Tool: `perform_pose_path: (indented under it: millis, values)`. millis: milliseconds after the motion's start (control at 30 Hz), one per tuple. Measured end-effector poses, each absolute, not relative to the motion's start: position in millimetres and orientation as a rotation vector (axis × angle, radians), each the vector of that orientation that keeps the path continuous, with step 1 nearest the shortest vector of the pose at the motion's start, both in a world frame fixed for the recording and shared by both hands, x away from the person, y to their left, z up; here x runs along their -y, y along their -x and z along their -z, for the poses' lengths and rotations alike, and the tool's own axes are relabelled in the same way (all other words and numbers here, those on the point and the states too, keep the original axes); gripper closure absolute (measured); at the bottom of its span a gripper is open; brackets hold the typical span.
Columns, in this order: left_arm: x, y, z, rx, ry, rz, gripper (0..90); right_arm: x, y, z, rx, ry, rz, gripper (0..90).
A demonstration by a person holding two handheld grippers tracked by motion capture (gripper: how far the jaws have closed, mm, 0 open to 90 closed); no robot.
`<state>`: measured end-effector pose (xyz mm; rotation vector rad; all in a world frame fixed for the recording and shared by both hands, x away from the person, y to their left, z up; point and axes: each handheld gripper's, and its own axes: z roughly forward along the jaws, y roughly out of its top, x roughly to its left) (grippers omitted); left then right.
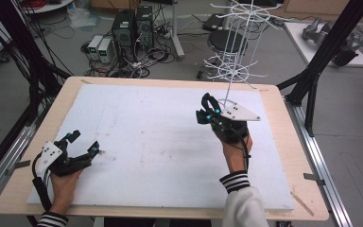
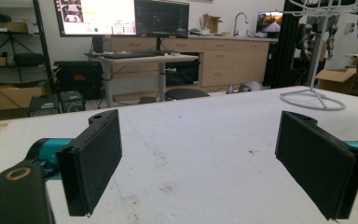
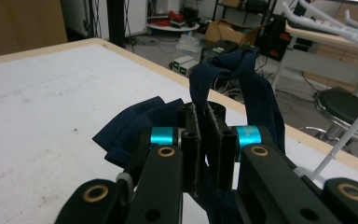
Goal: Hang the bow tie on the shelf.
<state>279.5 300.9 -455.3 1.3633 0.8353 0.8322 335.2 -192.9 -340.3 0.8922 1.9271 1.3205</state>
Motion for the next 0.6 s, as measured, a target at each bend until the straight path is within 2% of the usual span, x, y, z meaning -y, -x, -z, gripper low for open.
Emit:
perform_pose_path:
  millis: [600]
  values:
    - [-301, -280, 455, -0.833, -1.367, -0.833, 15.0, 207, -310, 307, -1.824, -0.81, -1.3, 84.8]
